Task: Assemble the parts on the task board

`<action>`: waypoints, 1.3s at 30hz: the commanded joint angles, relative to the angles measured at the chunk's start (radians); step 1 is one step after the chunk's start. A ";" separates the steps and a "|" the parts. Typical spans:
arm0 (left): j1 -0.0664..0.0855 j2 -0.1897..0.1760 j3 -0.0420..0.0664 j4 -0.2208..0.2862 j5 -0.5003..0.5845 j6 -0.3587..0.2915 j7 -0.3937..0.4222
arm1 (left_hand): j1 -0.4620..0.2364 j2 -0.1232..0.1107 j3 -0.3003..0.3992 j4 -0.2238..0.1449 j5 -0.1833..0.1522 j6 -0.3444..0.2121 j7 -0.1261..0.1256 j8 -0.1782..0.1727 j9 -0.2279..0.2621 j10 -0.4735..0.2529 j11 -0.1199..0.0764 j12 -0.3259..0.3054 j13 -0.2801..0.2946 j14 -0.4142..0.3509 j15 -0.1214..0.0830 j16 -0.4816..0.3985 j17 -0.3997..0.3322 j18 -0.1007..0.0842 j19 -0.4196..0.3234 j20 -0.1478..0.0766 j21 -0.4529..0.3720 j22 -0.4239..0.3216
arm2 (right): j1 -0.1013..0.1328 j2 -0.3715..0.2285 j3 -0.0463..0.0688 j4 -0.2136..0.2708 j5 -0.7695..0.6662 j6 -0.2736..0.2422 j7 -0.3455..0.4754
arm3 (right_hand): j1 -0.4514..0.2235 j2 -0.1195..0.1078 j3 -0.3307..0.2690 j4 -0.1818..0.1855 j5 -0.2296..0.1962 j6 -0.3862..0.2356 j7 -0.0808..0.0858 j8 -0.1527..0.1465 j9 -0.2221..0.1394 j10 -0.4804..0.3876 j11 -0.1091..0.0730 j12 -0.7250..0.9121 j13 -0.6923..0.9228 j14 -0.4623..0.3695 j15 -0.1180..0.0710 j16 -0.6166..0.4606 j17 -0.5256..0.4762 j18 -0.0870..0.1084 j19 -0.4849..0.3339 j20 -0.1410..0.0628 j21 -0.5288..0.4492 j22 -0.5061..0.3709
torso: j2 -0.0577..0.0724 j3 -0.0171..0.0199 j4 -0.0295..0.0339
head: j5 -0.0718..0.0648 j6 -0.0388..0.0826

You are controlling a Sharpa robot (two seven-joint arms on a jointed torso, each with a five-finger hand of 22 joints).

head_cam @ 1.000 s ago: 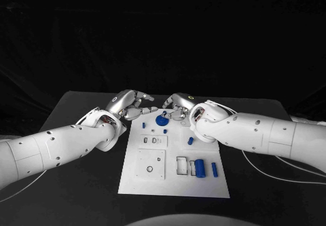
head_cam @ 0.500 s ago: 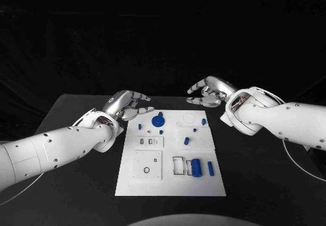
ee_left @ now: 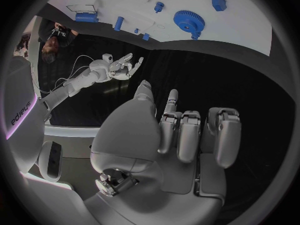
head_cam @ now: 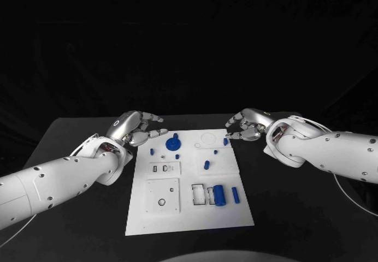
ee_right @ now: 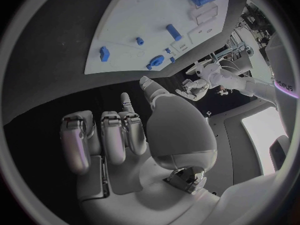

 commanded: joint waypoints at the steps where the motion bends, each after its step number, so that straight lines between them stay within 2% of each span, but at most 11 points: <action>1: 0.000 -0.001 0.001 0.001 0.001 -0.004 0.014 | 0.001 0.008 -0.007 -0.002 -0.002 -0.002 0.005 -0.004 -0.002 0.106 0.005 0.003 0.263 0.104 0.007 0.003 0.263 -0.007 0.103 0.006 0.002 0.263 | -0.013 0.008 0.000 -0.019 -0.044 0.045 -0.016 | 0.013 0.002 -0.005 -0.004 -0.006 -0.011 -0.002 -0.005 -0.002 0.106 -0.009 0.004 0.263 0.102 -0.007 0.004 0.263 -0.007 0.105 -0.006 0.004 0.263 | 0.001 -0.0005 0.0018 | -0.006 0.000; 7: -0.001 -0.004 0.001 0.002 0.001 -0.003 0.013 | 0.001 0.008 -0.007 -0.002 -0.002 -0.002 0.005 -0.004 -0.002 0.106 0.005 0.003 0.263 0.104 0.007 0.003 0.263 -0.007 0.103 0.006 0.002 0.263 | -0.036 0.032 0.000 -0.054 -0.051 0.070 -0.030 | 0.024 0.003 -0.007 -0.007 -0.009 -0.032 -0.002 -0.008 -0.006 0.106 -0.010 0.004 0.263 0.102 -0.010 0.004 0.263 -0.007 0.105 -0.008 0.004 0.263 | 0.001 -0.0014 0.0030 | -0.005 -0.003; 12: -0.001 -0.005 0.001 0.003 0.001 -0.002 0.013 | 0.001 0.008 -0.007 -0.002 -0.002 -0.002 0.005 -0.004 -0.002 0.106 0.005 0.003 0.263 0.104 0.007 0.003 0.263 -0.007 0.103 0.006 0.002 0.263 | -0.045 0.048 0.000 -0.075 -0.060 0.074 -0.037 | 0.031 0.005 -0.008 -0.009 -0.010 -0.049 0.000 -0.008 -0.011 0.106 -0.010 0.004 0.263 0.102 -0.010 0.004 0.263 -0.007 0.105 -0.010 0.004 0.263 | 0.000 -0.0015 0.0030 | -0.003 -0.002; 17: -0.001 -0.006 0.001 0.004 0.001 -0.002 0.013 | 0.001 0.008 -0.007 -0.002 -0.002 -0.002 0.005 -0.004 -0.002 0.106 0.005 0.003 0.263 0.104 0.007 0.003 0.263 -0.007 0.103 0.006 0.002 0.263 | -0.049 0.060 0.000 -0.092 -0.071 0.075 -0.047 | 0.038 0.009 -0.007 -0.012 -0.009 -0.061 -0.001 -0.008 -0.015 0.106 -0.011 0.004 0.263 0.102 -0.011 0.004 0.263 -0.007 0.105 -0.010 0.004 0.263 | 0.001 -0.0017 0.0035 | -0.007 -0.001; 23: -0.001 -0.009 0.001 0.004 0.001 -0.002 0.012 | 0.001 0.009 -0.007 -0.002 -0.002 -0.002 0.005 -0.004 -0.002 0.106 0.006 0.003 0.263 0.104 0.007 0.003 0.263 -0.007 0.103 0.006 0.002 0.263 | -0.050 0.076 0.000 -0.113 -0.080 0.076 -0.059 | 0.046 0.015 -0.005 -0.014 -0.008 -0.071 -0.003 -0.007 -0.019 0.106 -0.013 0.004 0.263 0.102 -0.012 0.004 0.263 -0.007 0.105 -0.011 0.004 0.263 | -0.001 -0.0016 0.0016 | -0.002 -0.002; 27: -0.001 -0.008 0.001 0.004 0.001 -0.002 0.013 | 0.001 0.009 -0.008 -0.002 -0.002 -0.002 0.005 -0.004 -0.002 0.106 0.006 0.003 0.263 0.104 0.007 0.003 0.263 -0.007 0.103 0.006 0.002 0.263 | -0.051 0.090 0.000 -0.133 -0.085 0.083 -0.067 | 0.054 0.022 -0.002 -0.017 -0.008 -0.075 -0.006 -0.006 -0.021 0.106 -0.014 0.004 0.263 0.102 -0.012 0.004 0.263 -0.007 0.105 -0.012 0.004 0.263 | 0.000 -0.0015 0.0040 | 0.000 -0.004; 33: -0.001 -0.012 0.001 0.007 0.000 -0.002 0.013 | 0.001 0.009 -0.008 -0.002 -0.002 -0.002 0.005 -0.004 -0.002 0.106 0.006 0.003 0.263 0.104 0.007 0.003 0.263 -0.007 0.103 0.006 0.002 0.263 | -0.059 0.117 0.000 -0.166 -0.087 0.093 -0.076 | 0.057 0.028 0.000 -0.017 -0.007 -0.066 -0.009 -0.001 -0.022 0.106 -0.016 0.004 0.263 0.102 -0.014 0.004 0.263 -0.007 0.105 -0.013 0.004 0.263 | 0.000 -0.0011 0.0013 | 0.007 -0.002; 34: -0.001 -0.012 0.001 0.007 0.000 -0.002 0.013 | 0.001 0.009 -0.008 -0.002 -0.002 -0.002 0.005 -0.004 -0.002 0.106 0.006 0.003 0.263 0.104 0.007 0.003 0.263 -0.007 0.103 0.006 0.002 0.263 | -0.060 0.121 0.000 -0.170 -0.087 0.095 -0.077 | 0.059 0.030 0.001 -0.018 -0.006 -0.063 -0.009 0.000 -0.022 0.106 -0.016 0.004 0.263 0.102 -0.014 0.004 0.263 -0.007 0.105 -0.013 0.004 0.263 | 0.000 -0.0009 0.0022 | 0.009 0.004; 39: -0.001 -0.015 0.001 0.009 0.000 -0.003 0.012 | 0.001 0.009 -0.008 -0.002 -0.002 -0.002 0.005 -0.004 -0.002 0.106 0.006 0.003 0.263 0.104 0.007 0.003 0.263 -0.007 0.103 0.006 0.002 0.263 | -0.065 0.138 0.000 -0.188 -0.089 0.105 -0.084 | 0.062 0.033 0.002 -0.019 -0.004 -0.056 -0.009 0.003 -0.022 0.106 -0.017 0.004 0.263 0.102 -0.015 0.004 0.263 -0.007 0.105 -0.014 0.004 0.263 | 0.001 -0.0014 0.0041 | 0.007 0.006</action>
